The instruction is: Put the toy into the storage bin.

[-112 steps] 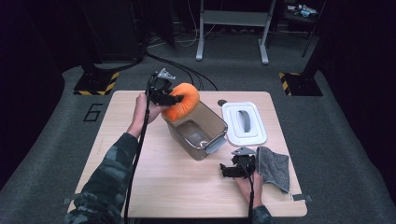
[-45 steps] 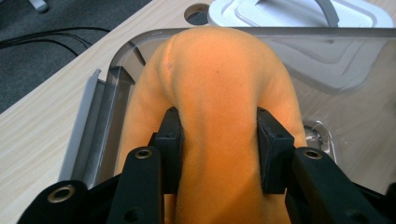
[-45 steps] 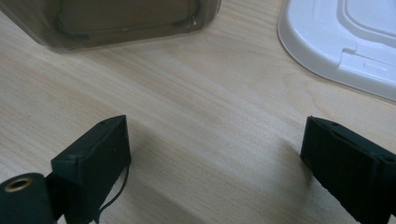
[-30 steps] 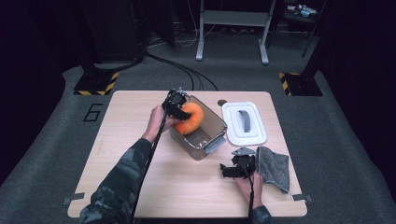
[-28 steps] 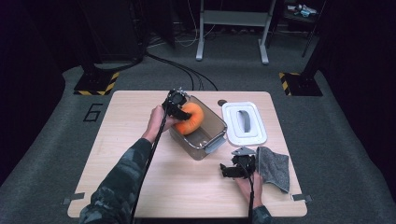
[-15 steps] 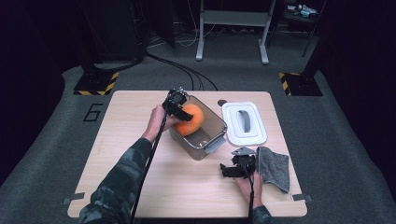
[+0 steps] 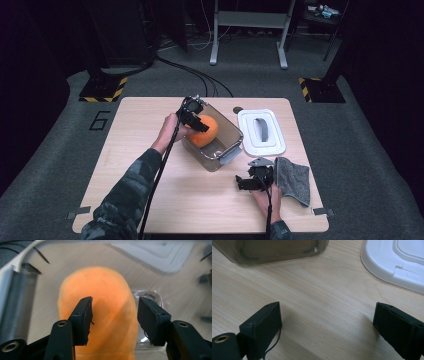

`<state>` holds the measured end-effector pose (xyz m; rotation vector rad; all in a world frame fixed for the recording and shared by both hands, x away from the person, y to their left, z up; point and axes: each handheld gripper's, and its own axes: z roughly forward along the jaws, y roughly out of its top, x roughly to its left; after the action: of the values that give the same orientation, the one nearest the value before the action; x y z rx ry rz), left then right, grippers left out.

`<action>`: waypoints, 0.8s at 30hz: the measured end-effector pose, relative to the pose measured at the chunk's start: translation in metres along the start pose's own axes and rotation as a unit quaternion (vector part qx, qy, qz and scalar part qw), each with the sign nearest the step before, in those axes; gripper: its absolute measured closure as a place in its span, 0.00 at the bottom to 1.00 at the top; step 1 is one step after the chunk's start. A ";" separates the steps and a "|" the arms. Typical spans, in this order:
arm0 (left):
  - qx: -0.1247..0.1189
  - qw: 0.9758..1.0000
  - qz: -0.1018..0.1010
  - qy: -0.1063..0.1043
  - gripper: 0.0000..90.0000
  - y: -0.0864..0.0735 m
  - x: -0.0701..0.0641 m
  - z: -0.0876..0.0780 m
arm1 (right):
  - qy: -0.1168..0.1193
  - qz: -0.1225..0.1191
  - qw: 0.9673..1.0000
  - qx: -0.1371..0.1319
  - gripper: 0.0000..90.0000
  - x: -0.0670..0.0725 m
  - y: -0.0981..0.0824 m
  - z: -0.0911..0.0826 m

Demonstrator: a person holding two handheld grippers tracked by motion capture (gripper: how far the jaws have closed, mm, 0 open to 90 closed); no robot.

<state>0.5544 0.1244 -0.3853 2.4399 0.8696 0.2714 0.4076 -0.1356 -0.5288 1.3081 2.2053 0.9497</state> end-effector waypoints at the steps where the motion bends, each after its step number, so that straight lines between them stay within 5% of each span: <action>1: 0.007 1.000 0.000 0.000 0.52 0.000 0.001 0.004 | 0.000 0.000 1.000 0.000 0.08 0.000 0.000 0.000; 16: 0.009 1.000 -0.021 -0.003 0.57 -0.005 0.012 0.014 | 0.000 0.001 1.000 0.000 0.08 0.000 0.000 0.000; 24: -0.031 0.999 -0.039 0.003 0.33 -0.008 0.016 -0.002 | 0.000 0.000 1.000 0.000 0.08 0.000 0.000 0.000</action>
<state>0.5620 0.1409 -0.3882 2.3436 0.9436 0.2728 0.4075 -0.1356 -0.5288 1.3079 2.2052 0.9497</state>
